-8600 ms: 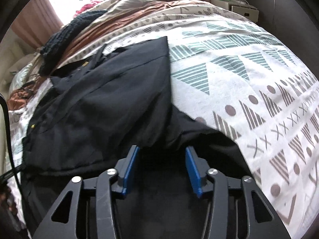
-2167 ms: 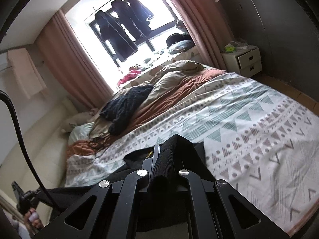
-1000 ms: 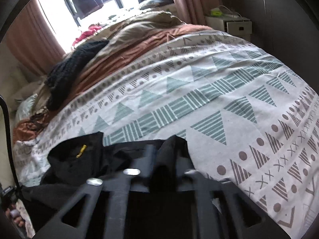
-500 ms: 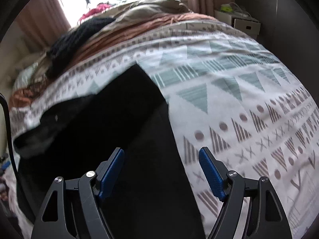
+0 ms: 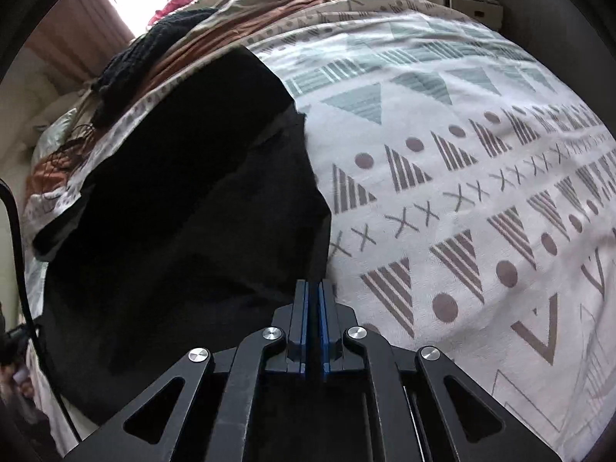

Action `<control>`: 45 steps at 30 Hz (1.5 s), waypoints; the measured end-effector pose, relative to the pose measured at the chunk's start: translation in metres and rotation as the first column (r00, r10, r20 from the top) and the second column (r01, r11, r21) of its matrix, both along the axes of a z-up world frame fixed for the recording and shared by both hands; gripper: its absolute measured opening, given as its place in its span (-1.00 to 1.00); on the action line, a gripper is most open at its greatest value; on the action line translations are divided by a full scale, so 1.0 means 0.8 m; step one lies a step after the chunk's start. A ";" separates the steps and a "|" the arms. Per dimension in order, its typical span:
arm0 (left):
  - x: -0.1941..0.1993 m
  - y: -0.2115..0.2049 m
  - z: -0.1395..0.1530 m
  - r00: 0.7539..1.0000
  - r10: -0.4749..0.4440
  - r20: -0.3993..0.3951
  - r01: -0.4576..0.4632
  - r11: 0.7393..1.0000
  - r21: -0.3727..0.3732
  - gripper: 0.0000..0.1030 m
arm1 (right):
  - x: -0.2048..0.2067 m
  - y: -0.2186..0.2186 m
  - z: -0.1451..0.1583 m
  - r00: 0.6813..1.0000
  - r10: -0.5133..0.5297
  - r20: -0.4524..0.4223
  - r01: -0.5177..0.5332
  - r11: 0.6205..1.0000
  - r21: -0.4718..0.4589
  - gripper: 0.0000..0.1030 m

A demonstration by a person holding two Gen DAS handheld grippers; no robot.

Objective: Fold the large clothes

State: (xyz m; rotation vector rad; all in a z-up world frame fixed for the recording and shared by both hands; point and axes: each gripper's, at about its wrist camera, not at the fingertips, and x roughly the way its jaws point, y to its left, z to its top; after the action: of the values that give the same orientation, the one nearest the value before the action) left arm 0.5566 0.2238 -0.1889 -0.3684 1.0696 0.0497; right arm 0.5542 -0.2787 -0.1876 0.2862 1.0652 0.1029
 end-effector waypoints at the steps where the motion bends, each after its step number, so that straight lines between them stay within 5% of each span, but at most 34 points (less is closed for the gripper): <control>1: 0.002 -0.002 0.004 1.000 -0.001 0.011 0.001 1.000 0.013 -1.00 | -0.001 0.001 0.006 1.000 -0.006 0.021 0.006 1.000 -0.009 -0.93; 6: 0.017 0.000 0.017 0.999 0.015 0.051 -0.016 1.000 0.013 -1.00 | 0.002 -0.004 0.030 0.995 -0.048 0.089 0.049 0.999 -0.003 -0.95; 18: 0.030 0.006 -0.003 0.998 0.060 -0.031 -0.060 0.998 0.012 -0.90 | 0.022 0.005 0.007 0.995 -0.093 0.032 0.095 0.994 -0.060 -0.95; 21: 0.016 0.013 0.006 0.997 0.073 -0.034 -0.073 0.997 0.000 -0.48 | 0.014 -0.002 0.011 0.994 -0.109 0.011 0.110 0.991 -0.070 -0.69; 23: -0.002 0.020 0.015 0.996 0.090 -0.003 -0.090 0.996 -0.013 0.13 | 0.002 -0.013 0.016 0.992 -0.130 0.003 0.130 0.990 -0.049 -0.26; 25: -0.019 0.024 0.021 0.994 0.105 0.024 -0.104 0.994 -0.018 0.25 | -0.013 -0.021 0.021 0.990 -0.142 0.016 0.142 0.989 -0.029 -0.03; 45: -0.129 0.027 -0.024 0.989 0.130 -0.065 -0.143 0.946 -0.291 0.25 | -0.131 -0.035 -0.013 0.987 -0.153 -0.040 0.158 0.946 0.283 0.15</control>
State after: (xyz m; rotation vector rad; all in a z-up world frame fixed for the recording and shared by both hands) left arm 0.4535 0.2457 -0.2084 -0.7150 1.0969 0.0213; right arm 0.4492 -0.3069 -0.1979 0.6328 1.0411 0.1130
